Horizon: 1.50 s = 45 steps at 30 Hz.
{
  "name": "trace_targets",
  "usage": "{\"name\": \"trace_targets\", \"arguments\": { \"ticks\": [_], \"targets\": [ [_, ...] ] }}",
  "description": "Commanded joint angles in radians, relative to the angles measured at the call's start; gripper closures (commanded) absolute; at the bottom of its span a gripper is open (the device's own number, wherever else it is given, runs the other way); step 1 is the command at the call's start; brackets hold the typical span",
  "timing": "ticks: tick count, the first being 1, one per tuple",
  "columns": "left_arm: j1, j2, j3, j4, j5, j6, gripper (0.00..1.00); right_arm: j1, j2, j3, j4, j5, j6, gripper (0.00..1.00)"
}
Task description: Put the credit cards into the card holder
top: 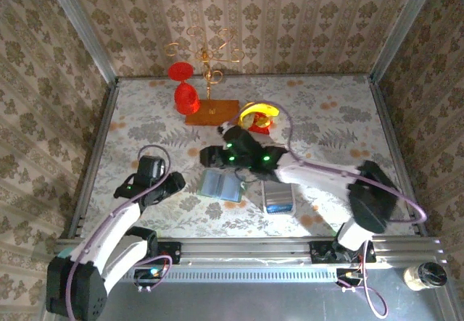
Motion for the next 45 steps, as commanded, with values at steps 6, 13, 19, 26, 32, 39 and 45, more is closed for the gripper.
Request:
{"name": "trace_targets", "arguments": {
  "ticks": [6,13,19,26,32,39,45],
  "targets": [
    [-0.063,0.211,0.097,0.145,0.180,0.139,0.43,-0.020,-0.478,-0.243,-0.286,0.018,-1.072,0.16],
    [-0.194,0.358,0.119,0.210,0.096,0.140,0.43,-0.017,-0.667,-0.261,-0.711,0.043,-1.371,0.13],
    [-0.215,0.386,0.117,0.225,0.050,0.138,0.42,0.055,-0.678,-0.339,-0.782,0.144,-1.454,0.09],
    [-0.259,0.436,0.140,0.202,0.051,0.134,0.42,0.057,-0.649,-0.441,-0.701,0.215,-1.568,0.09],
    [-0.282,0.411,0.113,0.189,0.069,0.090,0.42,0.058,-0.626,-0.477,-0.603,0.213,-1.607,0.08],
    [-0.311,0.383,0.050,0.284,0.125,-0.031,0.43,0.054,-0.599,-0.493,-0.540,0.205,-1.670,0.09],
    [-0.319,0.353,0.037,0.259,0.110,-0.086,0.43,0.054,-0.593,-0.520,-0.550,0.236,-1.709,0.10]
  ]
}}
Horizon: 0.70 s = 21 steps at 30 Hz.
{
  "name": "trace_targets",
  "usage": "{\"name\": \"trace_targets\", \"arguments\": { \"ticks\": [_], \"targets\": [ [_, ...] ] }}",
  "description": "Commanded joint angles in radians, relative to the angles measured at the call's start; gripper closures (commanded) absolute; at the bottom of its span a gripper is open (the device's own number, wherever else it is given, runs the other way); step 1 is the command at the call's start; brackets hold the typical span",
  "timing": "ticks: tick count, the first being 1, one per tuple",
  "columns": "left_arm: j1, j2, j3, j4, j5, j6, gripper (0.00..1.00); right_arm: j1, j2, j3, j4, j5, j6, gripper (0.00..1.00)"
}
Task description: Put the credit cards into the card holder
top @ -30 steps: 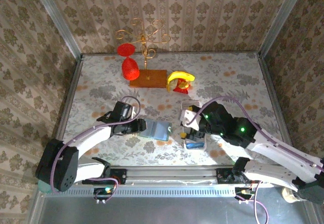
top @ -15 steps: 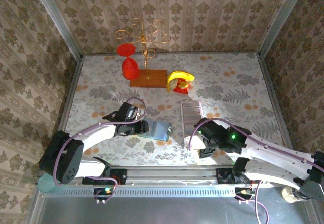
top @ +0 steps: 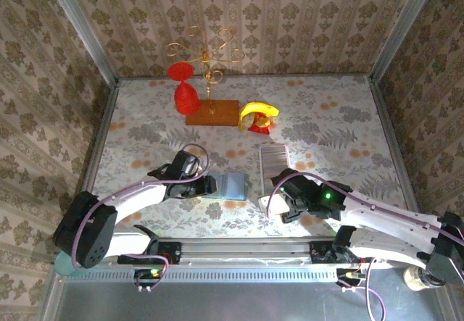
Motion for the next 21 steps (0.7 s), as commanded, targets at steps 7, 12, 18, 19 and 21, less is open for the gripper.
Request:
{"name": "trace_targets", "arguments": {
  "ticks": [7,12,18,19,21],
  "targets": [
    [-0.011,-0.157,-0.059,-0.086,-0.051,-0.045,0.44,-0.012,0.049,-0.026,0.050,0.046,-0.067,0.11],
    [-0.008,-0.182,-0.038,-0.120,-0.074,-0.031,0.44,-0.019,0.091,-0.013,0.096,0.059,-0.104,0.12],
    [-0.009,-0.179,-0.040,-0.101,-0.084,-0.035,0.48,-0.034,0.108,-0.006,0.110,0.064,-0.116,0.13],
    [-0.008,-0.175,-0.041,-0.095,-0.084,-0.034,0.48,-0.034,0.110,-0.004,0.107,0.063,-0.117,0.13],
    [-0.008,-0.168,-0.039,-0.089,-0.088,-0.034,0.48,-0.034,0.113,-0.010,0.104,0.063,-0.126,0.13]
  ]
}}
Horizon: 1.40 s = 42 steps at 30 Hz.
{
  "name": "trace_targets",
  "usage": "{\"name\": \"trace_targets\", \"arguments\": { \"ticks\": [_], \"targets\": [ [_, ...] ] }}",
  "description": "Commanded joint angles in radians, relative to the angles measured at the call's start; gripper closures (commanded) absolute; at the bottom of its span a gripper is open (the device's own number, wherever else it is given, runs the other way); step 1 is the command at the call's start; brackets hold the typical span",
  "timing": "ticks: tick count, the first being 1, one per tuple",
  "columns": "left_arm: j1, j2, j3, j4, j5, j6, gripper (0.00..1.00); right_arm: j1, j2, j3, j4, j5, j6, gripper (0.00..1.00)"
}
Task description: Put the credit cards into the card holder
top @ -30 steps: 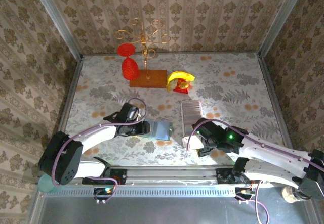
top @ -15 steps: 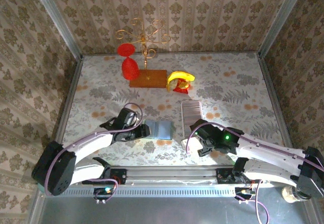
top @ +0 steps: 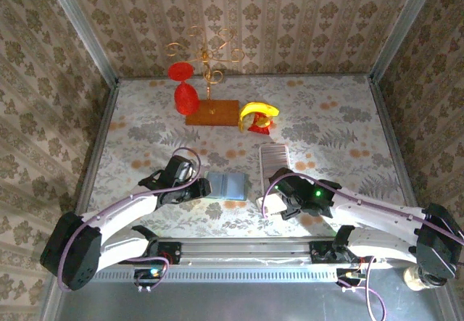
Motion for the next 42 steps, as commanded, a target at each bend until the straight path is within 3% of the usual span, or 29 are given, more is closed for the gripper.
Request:
{"name": "trace_targets", "arguments": {
  "ticks": [1,17,25,29,42],
  "targets": [
    [-0.001,0.006,0.015,-0.013,-0.023,0.007,0.48,-0.003,0.012,0.016,0.008,0.026,-0.029,0.13],
    [-0.001,0.005,-0.014,0.017,-0.029,-0.015,0.52,-0.001,0.048,-0.011,0.075,0.025,-0.030,0.15],
    [-0.001,-0.015,-0.010,0.024,-0.055,-0.027,0.56,-0.006,0.005,-0.039,0.045,0.024,-0.070,0.29],
    [-0.001,-0.020,-0.010,0.026,-0.064,-0.026,0.59,-0.008,-0.025,-0.042,0.012,0.017,-0.093,0.43],
    [-0.001,-0.037,-0.036,0.046,-0.070,-0.046,0.66,-0.013,-0.047,-0.047,-0.036,-0.025,-0.092,0.66]
  ]
}}
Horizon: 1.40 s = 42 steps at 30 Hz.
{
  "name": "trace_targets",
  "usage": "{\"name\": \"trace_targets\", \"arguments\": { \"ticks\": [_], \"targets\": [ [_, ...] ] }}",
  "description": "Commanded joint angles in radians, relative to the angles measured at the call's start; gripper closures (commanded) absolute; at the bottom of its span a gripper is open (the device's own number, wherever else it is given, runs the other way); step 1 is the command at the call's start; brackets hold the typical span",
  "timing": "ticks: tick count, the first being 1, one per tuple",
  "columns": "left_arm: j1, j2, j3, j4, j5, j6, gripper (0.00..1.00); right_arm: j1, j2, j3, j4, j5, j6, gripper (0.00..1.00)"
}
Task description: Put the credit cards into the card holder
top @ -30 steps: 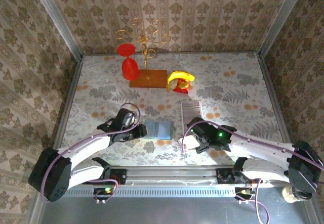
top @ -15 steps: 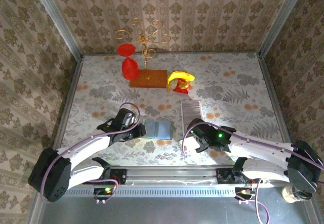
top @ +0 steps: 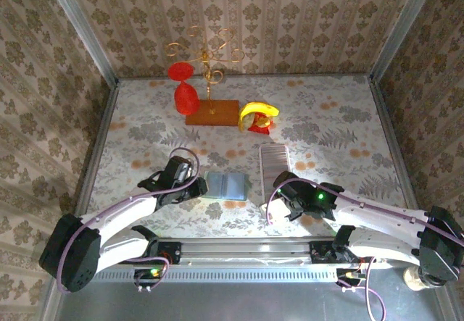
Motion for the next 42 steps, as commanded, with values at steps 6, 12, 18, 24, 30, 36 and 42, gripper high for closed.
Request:
{"name": "trace_targets", "arguments": {
  "ticks": [6,12,18,24,30,36,42],
  "targets": [
    [-0.001,-0.029,-0.024,0.010,-0.026,-0.020,0.66,-0.010,-0.013,0.010,-0.055,-0.012,-0.008,0.80],
    [-0.001,-0.031,-0.023,0.011,-0.027,-0.019,0.67,-0.012,-0.019,0.017,-0.055,-0.011,-0.020,0.87],
    [-0.001,-0.031,-0.020,0.012,-0.027,-0.020,0.67,-0.013,-0.040,0.041,-0.076,-0.007,-0.011,0.90],
    [-0.001,-0.031,-0.019,0.011,-0.029,-0.018,0.68,-0.010,-0.094,0.097,-0.201,-0.077,0.036,0.89],
    [0.001,-0.025,-0.011,0.002,-0.037,-0.007,0.67,-0.006,-0.158,0.139,-0.345,-0.143,0.132,0.93],
    [0.006,-0.014,0.004,-0.011,-0.029,0.005,0.68,-0.005,-0.178,0.177,-0.408,-0.185,0.214,1.00],
    [0.021,-0.024,0.027,-0.042,-0.034,0.028,0.69,-0.001,-0.181,0.244,-0.300,-0.191,0.514,1.00]
  ]
}}
